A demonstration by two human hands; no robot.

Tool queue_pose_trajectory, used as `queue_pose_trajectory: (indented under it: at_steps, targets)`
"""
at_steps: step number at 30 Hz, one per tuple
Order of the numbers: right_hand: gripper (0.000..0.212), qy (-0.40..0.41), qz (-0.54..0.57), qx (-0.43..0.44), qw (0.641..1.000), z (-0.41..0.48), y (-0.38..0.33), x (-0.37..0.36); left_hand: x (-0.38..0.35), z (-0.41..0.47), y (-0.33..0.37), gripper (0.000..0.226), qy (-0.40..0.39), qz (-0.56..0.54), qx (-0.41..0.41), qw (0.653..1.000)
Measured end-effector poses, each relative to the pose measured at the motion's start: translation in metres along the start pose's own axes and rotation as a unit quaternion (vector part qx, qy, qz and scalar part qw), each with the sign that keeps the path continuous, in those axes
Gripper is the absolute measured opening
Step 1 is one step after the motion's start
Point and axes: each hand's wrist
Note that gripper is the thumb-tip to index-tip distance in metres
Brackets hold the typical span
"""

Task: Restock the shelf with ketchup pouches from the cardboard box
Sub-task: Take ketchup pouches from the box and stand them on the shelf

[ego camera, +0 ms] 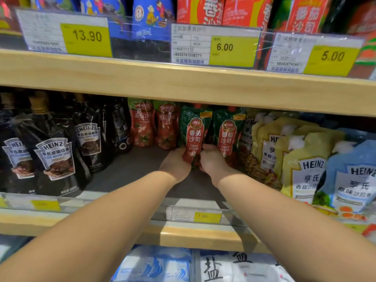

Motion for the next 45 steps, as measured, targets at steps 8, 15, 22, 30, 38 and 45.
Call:
queue_pose_trajectory:
  at_steps: [8,15,22,30,38,45]
  targets:
    - [0.032,0.036,-0.024,0.036,0.998,0.007,0.005,0.013,0.001,0.014,0.006,0.033,-0.014,0.009,-0.006,1.0]
    - [0.021,0.07,-0.009,0.079,0.994,-0.024,-0.01,0.01,0.031,-0.011,0.014,0.033,0.126,-0.074,-0.008,0.989]
    - [0.023,0.046,0.016,0.244,0.969,-0.113,-0.044,-0.05,0.11,-0.105,0.0,0.025,0.284,-0.152,-0.093,0.942]
    - [0.019,-0.139,0.001,0.321,0.937,-0.207,-0.049,-0.176,0.192,-0.249,-0.123,0.028,0.437,-0.158,0.07,0.883]
    - [0.015,-0.351,-0.051,0.325,0.876,-0.293,-0.003,-0.313,0.208,-0.37,-0.236,0.017,0.532,-0.096,0.201,0.817]
    - [0.017,-0.408,-0.148,0.24,0.868,-0.316,0.057,-0.415,0.229,-0.418,-0.325,0.011,0.44,-0.049,0.396,0.804]
Point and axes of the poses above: each hand's wrist, its own z-axis towards the middle knuckle, its own x-axis out of the back of the hand, y = z × x, and after that the axes turned 14 degrees about -z, right-handed
